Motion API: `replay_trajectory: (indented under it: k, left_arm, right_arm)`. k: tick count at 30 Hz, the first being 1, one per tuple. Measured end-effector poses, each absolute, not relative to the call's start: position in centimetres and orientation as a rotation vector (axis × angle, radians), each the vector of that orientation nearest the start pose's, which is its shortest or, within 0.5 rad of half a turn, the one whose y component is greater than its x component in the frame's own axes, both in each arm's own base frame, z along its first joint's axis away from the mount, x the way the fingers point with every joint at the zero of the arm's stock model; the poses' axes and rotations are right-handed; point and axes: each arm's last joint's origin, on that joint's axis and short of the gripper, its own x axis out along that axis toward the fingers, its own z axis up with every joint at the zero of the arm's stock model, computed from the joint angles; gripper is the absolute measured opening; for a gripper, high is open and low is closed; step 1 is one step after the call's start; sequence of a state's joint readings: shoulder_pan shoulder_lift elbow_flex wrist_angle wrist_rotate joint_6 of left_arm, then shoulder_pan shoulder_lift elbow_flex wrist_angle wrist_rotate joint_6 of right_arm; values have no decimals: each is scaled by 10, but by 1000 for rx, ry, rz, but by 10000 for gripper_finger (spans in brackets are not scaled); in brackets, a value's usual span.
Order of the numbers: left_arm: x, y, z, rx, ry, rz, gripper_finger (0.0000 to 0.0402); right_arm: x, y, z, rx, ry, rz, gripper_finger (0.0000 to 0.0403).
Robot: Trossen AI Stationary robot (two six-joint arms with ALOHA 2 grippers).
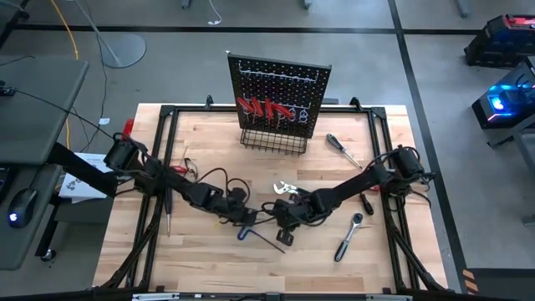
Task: Hang tools onto peg board
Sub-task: Hang the blue pick tool on the pegboard
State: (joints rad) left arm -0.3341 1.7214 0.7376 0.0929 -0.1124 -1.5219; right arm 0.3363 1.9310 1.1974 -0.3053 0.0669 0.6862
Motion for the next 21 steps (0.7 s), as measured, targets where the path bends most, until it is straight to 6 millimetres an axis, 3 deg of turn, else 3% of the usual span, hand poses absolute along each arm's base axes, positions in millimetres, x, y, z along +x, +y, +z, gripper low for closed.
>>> replay_trajectory:
  k: [4,10,17,21]
  left_arm:
    - [295,-87,122,-1203,796,459,0]
    - [298,-79,142,-1121,745,343,0]
    - [288,-79,142,-743,886,187,0]
    - [287,-81,140,-506,907,74,0]
  right_arm:
    - [367,135,155,376,1019,92,0]
    - [365,141,155,375,1008,80,0]
    - [371,151,160,389,917,150,0]
    - [377,157,152,447,885,192,0]
